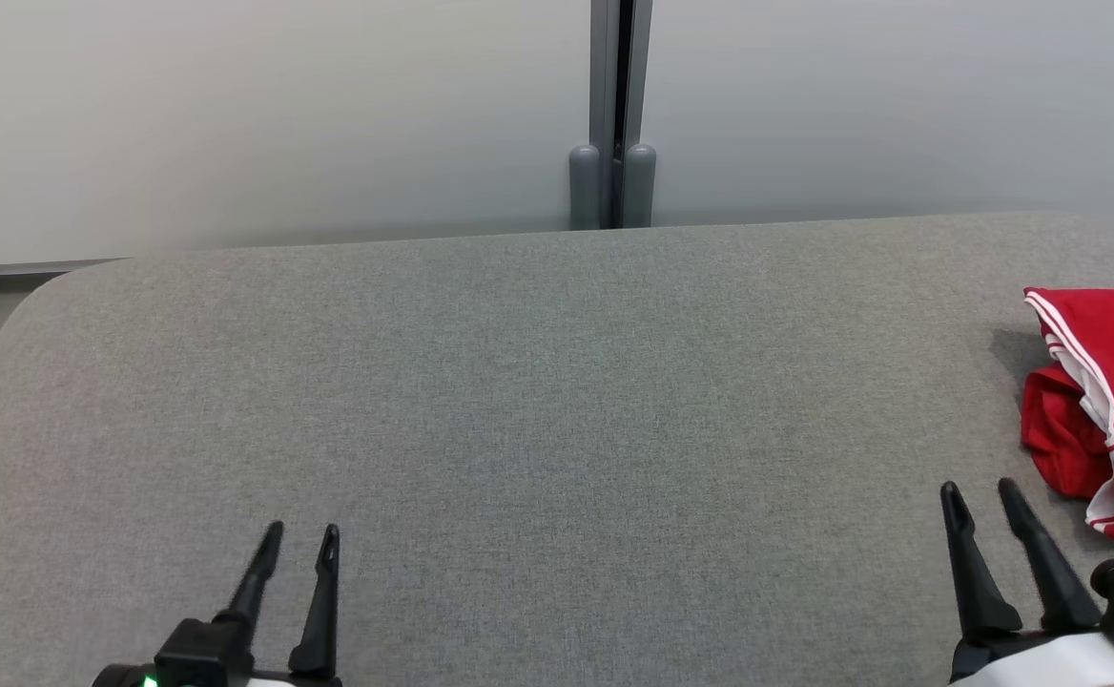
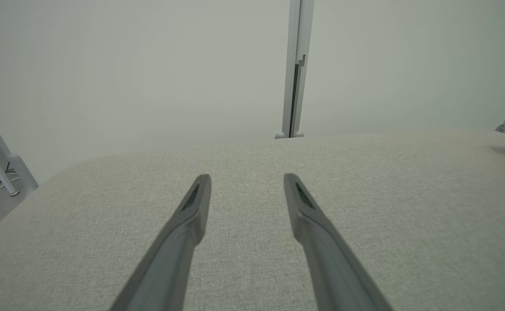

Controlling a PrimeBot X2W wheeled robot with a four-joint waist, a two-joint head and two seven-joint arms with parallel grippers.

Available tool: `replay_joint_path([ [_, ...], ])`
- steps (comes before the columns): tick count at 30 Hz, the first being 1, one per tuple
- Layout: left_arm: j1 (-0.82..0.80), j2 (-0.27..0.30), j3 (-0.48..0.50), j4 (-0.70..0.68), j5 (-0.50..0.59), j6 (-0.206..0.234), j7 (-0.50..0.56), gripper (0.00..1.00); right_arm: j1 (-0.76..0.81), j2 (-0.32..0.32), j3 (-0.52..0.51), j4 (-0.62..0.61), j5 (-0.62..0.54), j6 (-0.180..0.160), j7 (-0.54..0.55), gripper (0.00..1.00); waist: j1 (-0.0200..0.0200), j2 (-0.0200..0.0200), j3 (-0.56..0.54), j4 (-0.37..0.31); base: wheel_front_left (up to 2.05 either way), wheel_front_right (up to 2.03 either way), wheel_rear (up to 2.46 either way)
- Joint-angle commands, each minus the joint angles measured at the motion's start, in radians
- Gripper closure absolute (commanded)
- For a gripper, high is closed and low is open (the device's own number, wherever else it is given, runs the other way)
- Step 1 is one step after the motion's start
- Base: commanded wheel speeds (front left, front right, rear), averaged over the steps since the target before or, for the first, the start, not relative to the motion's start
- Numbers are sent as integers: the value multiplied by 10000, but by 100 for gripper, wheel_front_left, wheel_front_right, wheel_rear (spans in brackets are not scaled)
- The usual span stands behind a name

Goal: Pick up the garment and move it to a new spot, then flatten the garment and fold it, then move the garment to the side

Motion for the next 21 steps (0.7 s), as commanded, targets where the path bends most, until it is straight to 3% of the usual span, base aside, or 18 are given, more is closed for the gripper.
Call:
replay_joint_path([
  [1, 27, -13, -4, 32, -10, -3, 0, 100, 13, 4, 3, 24, 10, 0, 0, 100, 0, -1, 0, 0, 0, 0, 0],
  [21, -468, -227, 654, 430, -3559, -526, 733, 100, -629, -80, -52, 977, 3707, 0, 23, 100, 0, -1, -24, -39, 0, 0, 0],
])
